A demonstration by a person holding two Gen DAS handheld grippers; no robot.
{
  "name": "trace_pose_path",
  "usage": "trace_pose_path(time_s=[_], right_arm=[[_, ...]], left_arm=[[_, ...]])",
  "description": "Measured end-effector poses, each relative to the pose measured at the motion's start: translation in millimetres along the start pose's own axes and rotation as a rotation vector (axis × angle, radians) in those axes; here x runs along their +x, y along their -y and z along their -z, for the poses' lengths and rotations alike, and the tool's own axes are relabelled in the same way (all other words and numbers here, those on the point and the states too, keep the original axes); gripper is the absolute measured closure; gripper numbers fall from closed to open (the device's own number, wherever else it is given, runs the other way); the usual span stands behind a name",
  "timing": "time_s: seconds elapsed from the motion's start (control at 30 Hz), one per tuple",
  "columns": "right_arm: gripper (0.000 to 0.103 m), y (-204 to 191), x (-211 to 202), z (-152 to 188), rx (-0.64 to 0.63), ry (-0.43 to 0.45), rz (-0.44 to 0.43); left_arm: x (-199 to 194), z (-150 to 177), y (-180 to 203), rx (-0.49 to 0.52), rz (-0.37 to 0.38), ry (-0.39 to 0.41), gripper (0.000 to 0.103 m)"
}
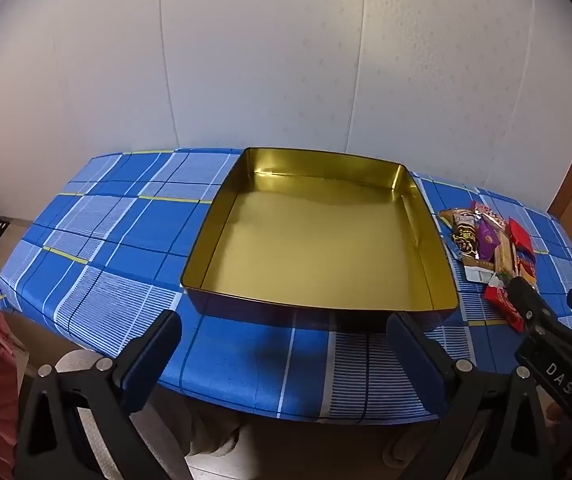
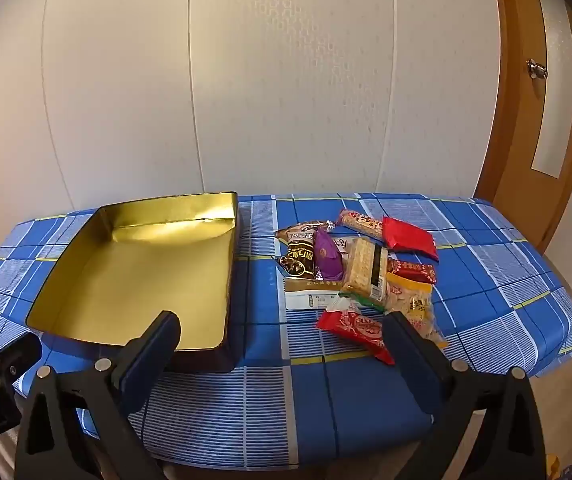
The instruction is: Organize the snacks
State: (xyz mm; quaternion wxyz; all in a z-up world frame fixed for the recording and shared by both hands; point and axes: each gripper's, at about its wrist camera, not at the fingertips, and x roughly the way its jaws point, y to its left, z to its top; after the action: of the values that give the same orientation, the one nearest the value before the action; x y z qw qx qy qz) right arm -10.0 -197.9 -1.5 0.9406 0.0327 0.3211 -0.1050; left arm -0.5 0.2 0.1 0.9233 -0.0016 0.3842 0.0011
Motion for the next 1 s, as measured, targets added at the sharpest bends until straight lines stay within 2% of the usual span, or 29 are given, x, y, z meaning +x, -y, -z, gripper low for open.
trace_pose_path(time_s=[0.1,0.13,0.37,1.0], right_arm=[[0.0,-3,0,0,-0.01,-0.025,0.004],[0.0,-4,1,-1,-0.013,-0.028,0.0],[0.0,6,12,4,-0.018,-0.018,-0.007],[0.0,4,16,9,-0.007,-0.034,-0.008]], left_arm=[[-2,1,0,-0.018,0.001,-0.014,0.0],[7,0,-6,-0.045,0.032,-0.038,0.0],[20,-2,-4,-0.042,0.008,-0.077,0.0],[20,-1,-6,-0.023,-0.012,-0.055,0.0]])
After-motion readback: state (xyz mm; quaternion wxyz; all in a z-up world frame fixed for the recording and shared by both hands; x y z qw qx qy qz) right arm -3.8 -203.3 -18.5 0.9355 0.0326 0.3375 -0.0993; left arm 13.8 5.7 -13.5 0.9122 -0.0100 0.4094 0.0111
